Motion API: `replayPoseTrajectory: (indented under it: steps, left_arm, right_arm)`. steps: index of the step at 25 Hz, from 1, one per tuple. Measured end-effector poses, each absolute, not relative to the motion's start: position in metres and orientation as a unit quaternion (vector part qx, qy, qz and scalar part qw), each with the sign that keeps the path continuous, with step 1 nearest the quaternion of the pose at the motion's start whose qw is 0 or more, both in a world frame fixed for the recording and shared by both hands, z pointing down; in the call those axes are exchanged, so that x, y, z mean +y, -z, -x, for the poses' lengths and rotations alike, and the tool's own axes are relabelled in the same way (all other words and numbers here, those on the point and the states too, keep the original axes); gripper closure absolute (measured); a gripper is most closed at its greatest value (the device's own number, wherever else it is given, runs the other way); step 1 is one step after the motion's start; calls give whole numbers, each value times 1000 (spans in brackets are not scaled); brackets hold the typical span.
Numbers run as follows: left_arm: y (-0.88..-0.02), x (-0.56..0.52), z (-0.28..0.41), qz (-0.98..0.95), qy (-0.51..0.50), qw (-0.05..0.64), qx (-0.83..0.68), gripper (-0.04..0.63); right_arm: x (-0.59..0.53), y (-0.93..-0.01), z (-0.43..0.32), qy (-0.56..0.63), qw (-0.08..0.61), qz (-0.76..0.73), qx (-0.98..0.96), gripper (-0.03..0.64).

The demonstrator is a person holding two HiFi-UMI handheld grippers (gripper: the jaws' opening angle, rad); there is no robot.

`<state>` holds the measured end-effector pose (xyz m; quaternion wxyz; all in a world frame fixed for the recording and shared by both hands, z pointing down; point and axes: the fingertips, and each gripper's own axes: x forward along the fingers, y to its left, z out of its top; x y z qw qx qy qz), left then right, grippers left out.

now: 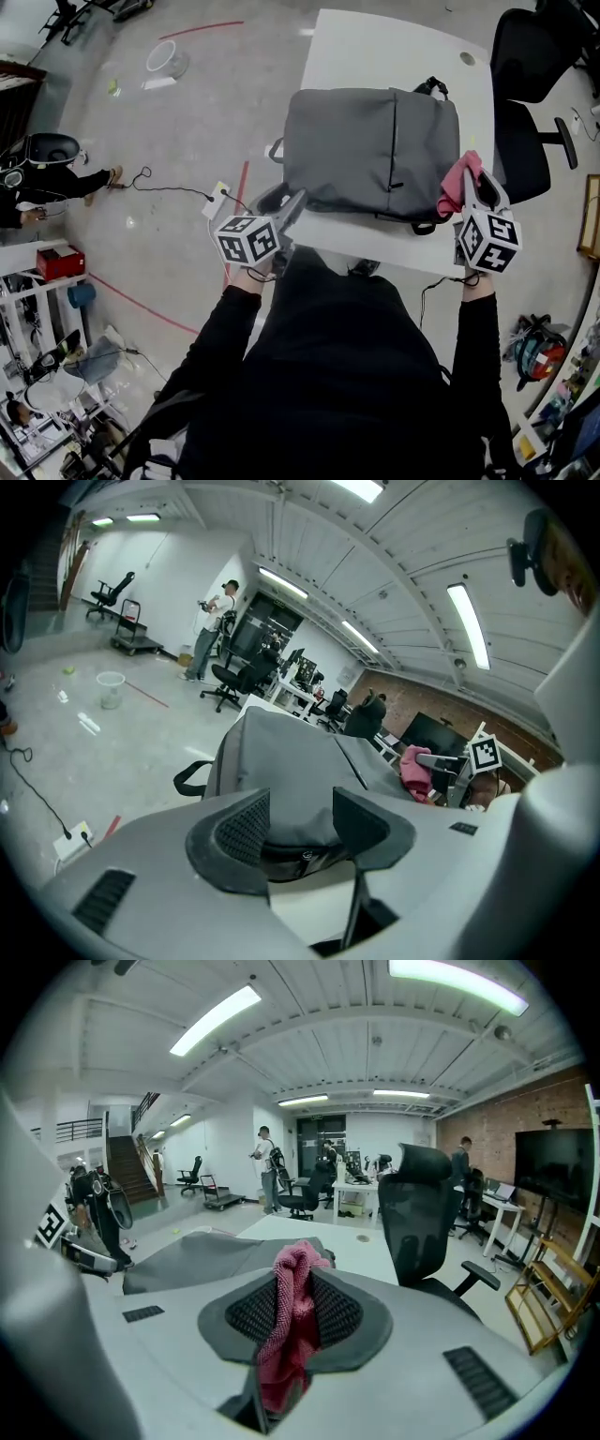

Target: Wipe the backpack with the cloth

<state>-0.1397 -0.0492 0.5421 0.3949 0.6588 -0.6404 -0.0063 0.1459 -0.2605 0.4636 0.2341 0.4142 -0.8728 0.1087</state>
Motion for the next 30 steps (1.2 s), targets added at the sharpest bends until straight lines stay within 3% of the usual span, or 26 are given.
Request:
replayPoseTrajectory:
  steps: [7,13,18,22,30]
  left_arm:
    - [-545,-49,143,-735,-66,376,-561,370]
    - [-540,-37,175,-760,-1,445,-473,370]
    - [-536,-33,205,-789,-9,446,-423,370]
    - [-539,-43,216,-795,-20,443,-413,370]
    - [-539,-89,210,-759,-5,438,-482,370]
  right_arm:
    - [-202,-508,-8,-127,288,-314,-896,531]
    - [-122,-532,139,-185,300,-205,-913,531]
    - [-91,-513,238,-163,278,-128,-938,531]
    - [-109,-522,233,-129,299,-147,-934,531]
    - [-204,-543,96,-142,333,-271,-892,531]
